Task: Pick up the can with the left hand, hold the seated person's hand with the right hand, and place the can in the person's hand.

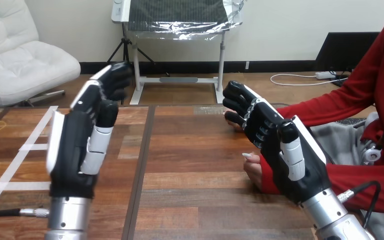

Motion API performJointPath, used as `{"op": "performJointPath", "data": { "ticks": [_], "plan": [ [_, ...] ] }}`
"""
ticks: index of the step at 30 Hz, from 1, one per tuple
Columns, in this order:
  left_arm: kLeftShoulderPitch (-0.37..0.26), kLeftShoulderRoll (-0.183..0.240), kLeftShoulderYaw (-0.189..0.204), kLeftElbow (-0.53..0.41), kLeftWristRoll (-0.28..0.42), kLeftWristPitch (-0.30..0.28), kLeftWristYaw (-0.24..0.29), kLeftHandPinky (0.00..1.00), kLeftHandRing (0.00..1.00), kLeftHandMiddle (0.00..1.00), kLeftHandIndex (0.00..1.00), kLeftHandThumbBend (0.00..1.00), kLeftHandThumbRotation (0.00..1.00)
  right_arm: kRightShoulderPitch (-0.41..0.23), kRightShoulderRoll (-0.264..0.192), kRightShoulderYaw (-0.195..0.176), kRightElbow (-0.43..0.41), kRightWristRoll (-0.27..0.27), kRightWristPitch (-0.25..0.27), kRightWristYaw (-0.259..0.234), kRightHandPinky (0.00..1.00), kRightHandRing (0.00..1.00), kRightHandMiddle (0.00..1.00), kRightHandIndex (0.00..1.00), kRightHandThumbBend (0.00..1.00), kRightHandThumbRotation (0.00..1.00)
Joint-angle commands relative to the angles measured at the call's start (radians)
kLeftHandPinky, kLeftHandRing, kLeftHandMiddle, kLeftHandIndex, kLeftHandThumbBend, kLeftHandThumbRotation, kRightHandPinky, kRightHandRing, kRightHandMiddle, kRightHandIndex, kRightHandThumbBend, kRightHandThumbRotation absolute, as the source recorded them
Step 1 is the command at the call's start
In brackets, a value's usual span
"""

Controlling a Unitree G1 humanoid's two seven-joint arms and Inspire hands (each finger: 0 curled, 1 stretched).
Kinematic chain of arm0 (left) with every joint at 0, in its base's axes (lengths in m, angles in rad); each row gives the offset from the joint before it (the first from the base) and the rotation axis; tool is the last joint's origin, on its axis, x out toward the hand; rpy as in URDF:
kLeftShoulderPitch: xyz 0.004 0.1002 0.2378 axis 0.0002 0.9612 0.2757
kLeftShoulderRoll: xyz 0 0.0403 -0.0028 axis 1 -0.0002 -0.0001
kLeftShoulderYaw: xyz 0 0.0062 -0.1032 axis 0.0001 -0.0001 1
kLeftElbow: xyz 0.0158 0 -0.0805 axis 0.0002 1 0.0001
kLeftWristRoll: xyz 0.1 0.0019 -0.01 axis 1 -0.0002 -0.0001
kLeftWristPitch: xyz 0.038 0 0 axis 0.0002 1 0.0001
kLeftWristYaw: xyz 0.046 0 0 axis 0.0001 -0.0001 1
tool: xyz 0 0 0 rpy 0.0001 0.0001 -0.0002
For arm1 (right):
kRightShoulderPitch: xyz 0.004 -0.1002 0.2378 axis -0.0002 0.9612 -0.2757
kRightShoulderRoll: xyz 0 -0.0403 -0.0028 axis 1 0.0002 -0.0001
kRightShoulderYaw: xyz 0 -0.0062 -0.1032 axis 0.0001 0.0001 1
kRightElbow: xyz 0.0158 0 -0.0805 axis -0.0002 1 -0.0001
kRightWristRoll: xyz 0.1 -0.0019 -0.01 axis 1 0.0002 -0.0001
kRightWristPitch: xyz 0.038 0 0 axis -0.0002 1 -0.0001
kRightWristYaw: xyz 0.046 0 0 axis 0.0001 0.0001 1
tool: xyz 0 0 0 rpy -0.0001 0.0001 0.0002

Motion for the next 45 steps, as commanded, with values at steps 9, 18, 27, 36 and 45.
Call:
{"op": "performJointPath", "data": {
  "ticks": [9,18,27,36,45],
  "plan": [
    [-0.165,0.130,0.074,0.128,0.089,-0.013,0.068,0.73,0.80,0.82,0.79,0.61,0.93,-0.072,0.012,-0.011,0.006,0.003,-0.019,-0.008,0.91,0.93,0.92,0.91,0.91,1.00],
    [-0.270,0.203,0.092,0.258,0.106,-0.007,0.092,0.75,0.84,0.85,0.81,0.65,0.88,-0.073,0.012,-0.009,0.004,0.009,-0.010,-0.003,0.91,0.94,0.92,0.91,0.91,1.00],
    [-0.373,0.270,0.085,0.375,0.149,0.043,0.127,0.80,0.87,0.88,0.84,0.71,0.88,-0.074,0.015,-0.009,0.004,0.019,-0.008,0.004,0.92,0.93,0.91,0.90,0.93,1.00],
    [-0.495,0.316,0.067,0.505,0.166,0.107,0.124,0.81,0.89,0.90,0.87,0.66,0.84,-0.070,0.014,-0.006,-0.002,0.016,-0.010,0.005,0.92,0.93,0.91,0.90,0.94,1.00],
    [-0.598,0.351,0.039,0.640,0.171,0.156,0.101,0.85,0.92,0.94,0.92,0.65,0.78,-0.065,0.016,-0.006,-0.006,0.009,-0.014,-0.003,0.92,0.93,0.91,0.90,0.94,1.00]
  ]
}}
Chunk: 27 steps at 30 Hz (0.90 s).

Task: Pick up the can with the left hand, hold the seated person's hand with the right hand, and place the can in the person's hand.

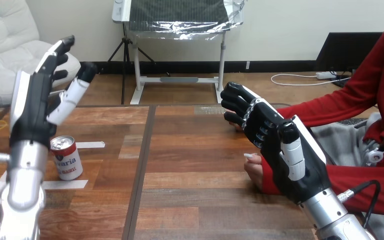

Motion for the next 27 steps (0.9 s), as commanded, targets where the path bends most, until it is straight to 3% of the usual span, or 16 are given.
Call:
{"op": "performJointPath", "data": {
  "ticks": [1,17,27],
  "plan": [
    [-0.179,0.053,-0.035,0.119,0.023,0.025,-0.014,0.85,0.92,0.94,0.92,0.65,0.76,-0.064,0.018,-0.005,-0.011,0.006,-0.015,-0.008,0.92,0.93,0.91,0.90,0.94,1.00],
    [-0.312,0.090,-0.091,0.320,0.081,0.105,-0.010,0.86,0.94,0.96,0.96,0.69,0.58,-0.063,0.016,-0.008,-0.010,0.002,-0.025,-0.011,0.92,0.92,0.90,0.89,0.94,1.00],
    [-0.382,0.092,-0.118,0.430,0.094,0.162,-0.002,0.86,0.96,0.98,0.98,0.71,0.49,-0.065,0.014,-0.009,-0.012,0.005,-0.015,-0.010,0.91,0.91,0.90,0.89,0.94,1.00]
  ]
}}
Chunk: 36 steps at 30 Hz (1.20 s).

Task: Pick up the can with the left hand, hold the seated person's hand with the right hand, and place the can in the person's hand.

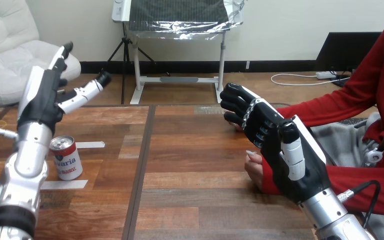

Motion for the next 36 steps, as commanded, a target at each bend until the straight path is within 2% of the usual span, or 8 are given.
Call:
{"op": "performJointPath", "data": {
  "ticks": [1,12,28,36],
  "plan": [
    [-0.128,0.028,-0.026,0.065,0.010,0.035,0.013,0.86,0.96,0.98,0.98,0.72,0.48,-0.065,0.013,-0.009,-0.011,0.007,-0.015,-0.007,0.91,0.91,0.90,0.89,0.94,1.00],
    [-0.168,0.023,-0.051,0.136,0.014,0.075,0.042,0.84,0.96,0.98,0.98,0.75,0.47,-0.069,0.011,-0.009,-0.007,0.009,-0.018,-0.001,0.90,0.91,0.90,0.89,0.95,1.00],
    [-0.183,0.019,-0.076,0.190,0.011,0.134,0.055,0.85,0.96,0.98,0.99,0.77,0.46,-0.069,0.009,-0.009,-0.007,0.007,-0.026,0.003,0.90,0.91,0.90,0.89,0.93,1.00],
    [-0.182,0.018,-0.095,0.207,0.024,0.176,0.068,0.82,0.95,0.98,0.98,0.85,0.36,-0.063,0.009,-0.009,-0.015,0.015,-0.019,0.004,0.89,0.91,0.89,0.89,0.93,1.00]
  ]
}}
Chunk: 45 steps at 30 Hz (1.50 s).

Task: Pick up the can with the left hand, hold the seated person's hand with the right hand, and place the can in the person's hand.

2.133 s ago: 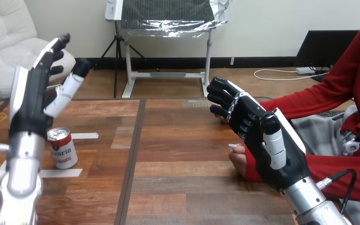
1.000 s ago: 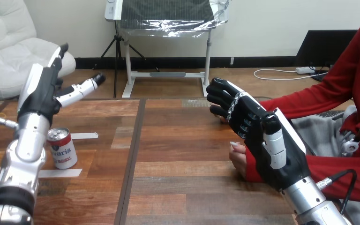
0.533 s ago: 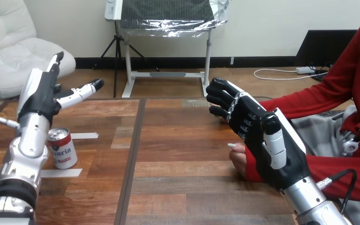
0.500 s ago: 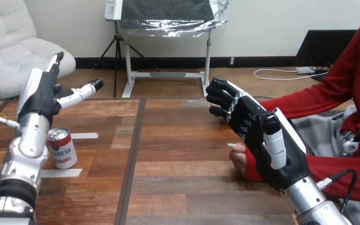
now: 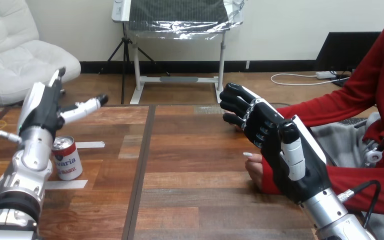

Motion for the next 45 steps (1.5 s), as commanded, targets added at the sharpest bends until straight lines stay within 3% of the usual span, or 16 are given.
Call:
{"op": "performJointPath", "data": {
  "ticks": [1,15,45],
  "plan": [
    [-0.083,0.015,-0.024,0.010,0.013,0.021,0.023,0.81,0.95,0.98,0.98,0.86,0.35,-0.063,0.011,-0.009,-0.017,0.013,-0.018,0.001,0.89,0.91,0.89,0.89,0.93,1.00],
    [-0.073,0.011,-0.046,0.023,0.019,0.064,0.039,0.84,0.95,0.98,0.97,0.89,0.25,-0.059,0.005,-0.010,-0.024,0.013,-0.016,0.002,0.88,0.90,0.89,0.88,0.94,1.00],
    [-0.045,0.008,-0.067,0.047,0.027,0.119,0.063,0.88,0.96,0.97,0.95,0.91,0.25,-0.053,-0.002,-0.012,-0.034,0.013,-0.015,0.008,0.86,0.90,0.88,0.89,0.92,1.00]
  ]
}}
